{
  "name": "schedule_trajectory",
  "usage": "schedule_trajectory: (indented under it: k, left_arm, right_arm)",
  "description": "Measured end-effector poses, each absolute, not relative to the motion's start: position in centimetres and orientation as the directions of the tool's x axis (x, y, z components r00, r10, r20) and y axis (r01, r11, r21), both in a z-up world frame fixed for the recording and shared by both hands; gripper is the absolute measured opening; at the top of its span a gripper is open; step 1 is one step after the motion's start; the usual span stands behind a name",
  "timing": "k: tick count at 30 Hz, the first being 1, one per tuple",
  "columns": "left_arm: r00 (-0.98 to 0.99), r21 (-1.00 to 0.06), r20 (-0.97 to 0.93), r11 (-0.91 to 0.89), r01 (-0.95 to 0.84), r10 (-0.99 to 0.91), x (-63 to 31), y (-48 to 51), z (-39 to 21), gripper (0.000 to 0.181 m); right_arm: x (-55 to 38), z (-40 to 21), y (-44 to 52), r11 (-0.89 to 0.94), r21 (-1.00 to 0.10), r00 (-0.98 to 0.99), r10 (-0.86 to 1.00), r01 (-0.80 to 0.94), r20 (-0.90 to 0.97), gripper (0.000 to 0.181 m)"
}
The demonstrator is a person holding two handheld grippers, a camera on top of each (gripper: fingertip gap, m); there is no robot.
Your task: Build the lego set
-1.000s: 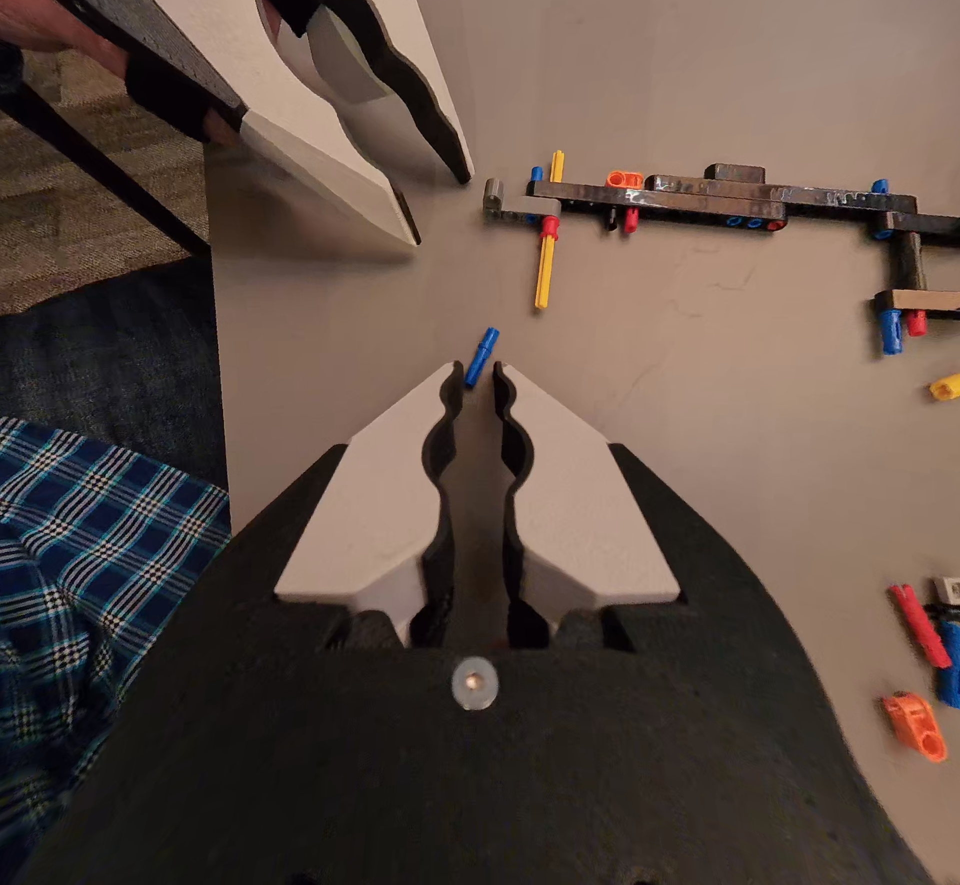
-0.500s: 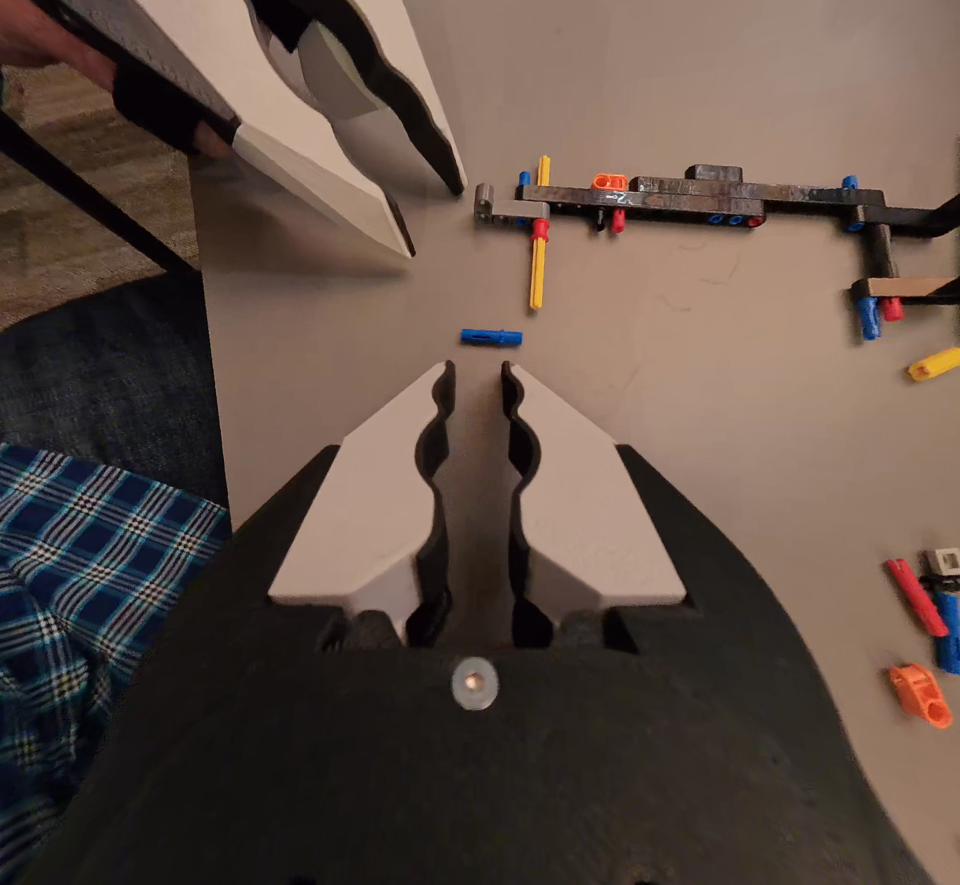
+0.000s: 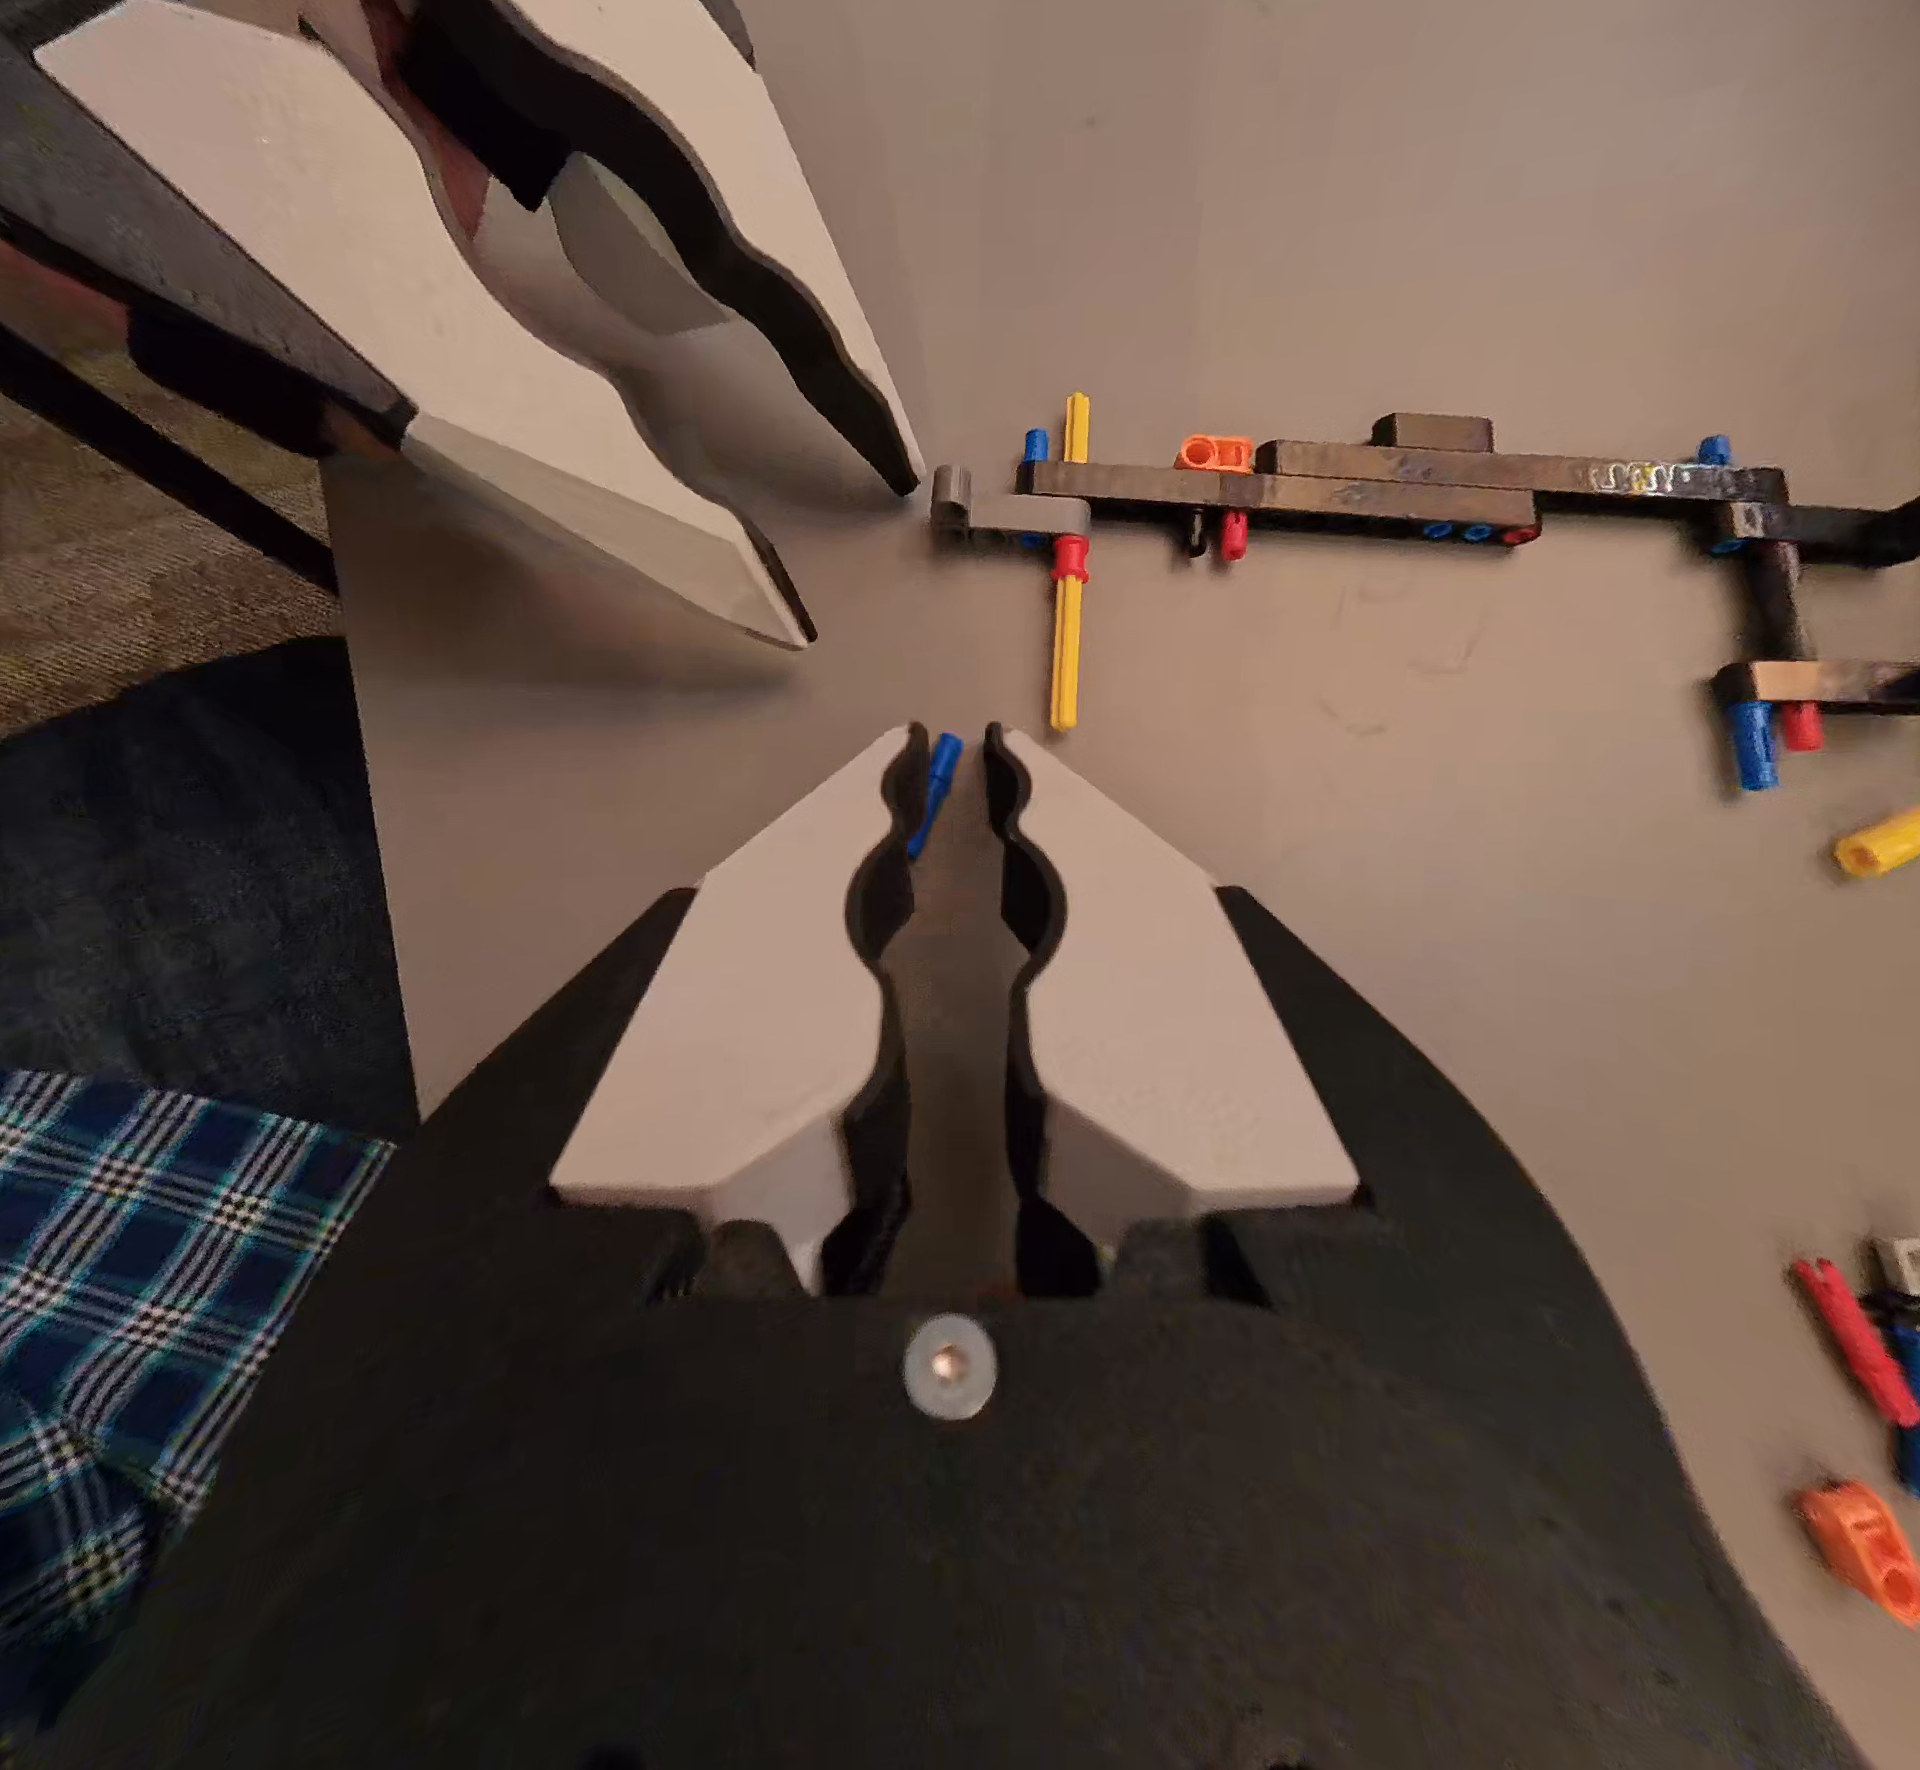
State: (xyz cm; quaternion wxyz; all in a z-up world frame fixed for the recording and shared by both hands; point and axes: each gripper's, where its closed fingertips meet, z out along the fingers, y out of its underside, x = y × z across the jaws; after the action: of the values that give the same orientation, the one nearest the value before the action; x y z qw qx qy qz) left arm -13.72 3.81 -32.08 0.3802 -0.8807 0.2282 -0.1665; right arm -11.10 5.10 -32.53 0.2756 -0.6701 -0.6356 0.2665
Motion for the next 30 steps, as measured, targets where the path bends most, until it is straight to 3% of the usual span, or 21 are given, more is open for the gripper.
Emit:
schedule_trajectory:
  k: [6, 11, 30]
  left_arm:
    - [0.836, -0.744, 0.140, -0.614, -0.265, -0.531, -13.7, 3.8, -32.1, 0.035]
    - [0.835, -0.747, 0.142, -0.611, -0.262, -0.531, -13.7, 3.9, -32.0, 0.035]
    - [0.800, -0.722, 0.111, -0.601, -0.343, -0.589, -14.3, 5.6, -32.4, 0.038]
  right_arm:
    - [-10.2, -32.3, 4.7, -0.058, -0.710, 0.069, 0.998, 0.702, -0.014, 0.027]
    - [-9.6, -32.6, 4.4, -0.005, -0.702, 0.051, 0.998, 0.712, 0.045, 0.003]
    - [-13.1, -32.1, 6.6, -0.034, -0.733, 0.048, 0.999, 0.679, -0.001, 0.002]
